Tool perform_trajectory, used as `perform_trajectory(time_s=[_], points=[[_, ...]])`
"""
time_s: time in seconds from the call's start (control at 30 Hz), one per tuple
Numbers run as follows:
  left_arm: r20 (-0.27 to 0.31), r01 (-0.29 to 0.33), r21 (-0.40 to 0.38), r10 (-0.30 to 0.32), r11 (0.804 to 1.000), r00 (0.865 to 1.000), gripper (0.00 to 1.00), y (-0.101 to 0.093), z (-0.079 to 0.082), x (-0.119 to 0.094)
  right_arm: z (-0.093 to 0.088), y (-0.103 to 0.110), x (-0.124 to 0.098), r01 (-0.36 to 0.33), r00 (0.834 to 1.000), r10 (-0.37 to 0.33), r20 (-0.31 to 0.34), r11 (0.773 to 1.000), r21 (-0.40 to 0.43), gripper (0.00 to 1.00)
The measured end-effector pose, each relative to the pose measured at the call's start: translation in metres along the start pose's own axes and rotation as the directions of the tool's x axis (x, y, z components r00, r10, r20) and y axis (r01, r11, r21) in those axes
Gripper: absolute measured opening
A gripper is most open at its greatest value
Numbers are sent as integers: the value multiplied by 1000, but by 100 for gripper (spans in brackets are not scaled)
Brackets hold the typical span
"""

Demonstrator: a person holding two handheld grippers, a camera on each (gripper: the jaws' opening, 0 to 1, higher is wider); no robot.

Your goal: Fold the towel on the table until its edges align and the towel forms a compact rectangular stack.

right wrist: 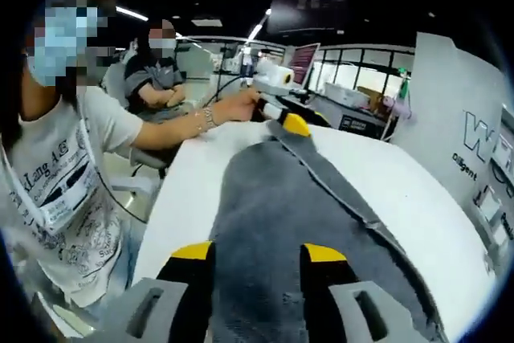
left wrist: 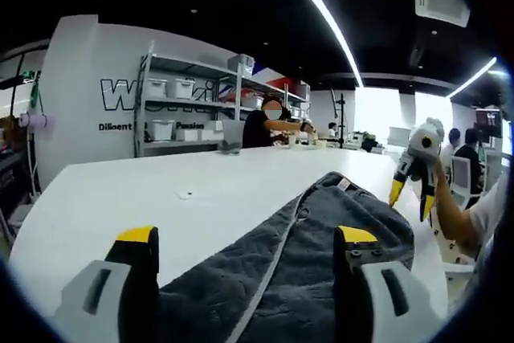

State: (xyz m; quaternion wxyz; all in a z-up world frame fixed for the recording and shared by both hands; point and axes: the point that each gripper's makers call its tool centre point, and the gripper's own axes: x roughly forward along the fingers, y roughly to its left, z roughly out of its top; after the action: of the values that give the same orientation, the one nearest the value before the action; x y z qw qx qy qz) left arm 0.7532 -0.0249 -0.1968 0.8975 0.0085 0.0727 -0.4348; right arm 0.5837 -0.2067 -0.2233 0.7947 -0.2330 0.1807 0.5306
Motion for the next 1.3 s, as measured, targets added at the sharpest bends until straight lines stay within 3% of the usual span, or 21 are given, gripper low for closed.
perform_trajectory(time_s=[0.1,0.27,0.5,0.6,0.67,0.8,1.07,1.3], points=[[-1,-8,11,8,1000,1000,94,4,0,-1,0,-24,9,75,997,-73,-33,996,57,68],[2,-4,5,4,1000,1000,94,7,-1,-1,6,-50,30,81,997,-79,-18,988,131,82],[-5,-19,17,19,1000,1000,94,11,-1,-3,-2,-79,48,89,996,-86,-25,983,162,99],[-4,-25,20,25,999,1000,94,14,1,-4,-8,-81,53,89,996,-89,-7,978,191,99],[-3,-30,18,30,999,1000,94,15,1,-4,-23,-79,51,109,993,-98,-67,975,193,99],[-3,-31,33,31,999,1000,94,13,4,-6,-31,-78,47,132,989,-117,-86,972,195,99],[-36,-30,61,32,998,999,94,12,-3,-1,-14,-79,30,155,988,-155,-12,974,167,99],[-21,4,53,-3,999,1000,96,1,4,-18,-19,-83,23,173,985,-175,-6,967,186,99]])
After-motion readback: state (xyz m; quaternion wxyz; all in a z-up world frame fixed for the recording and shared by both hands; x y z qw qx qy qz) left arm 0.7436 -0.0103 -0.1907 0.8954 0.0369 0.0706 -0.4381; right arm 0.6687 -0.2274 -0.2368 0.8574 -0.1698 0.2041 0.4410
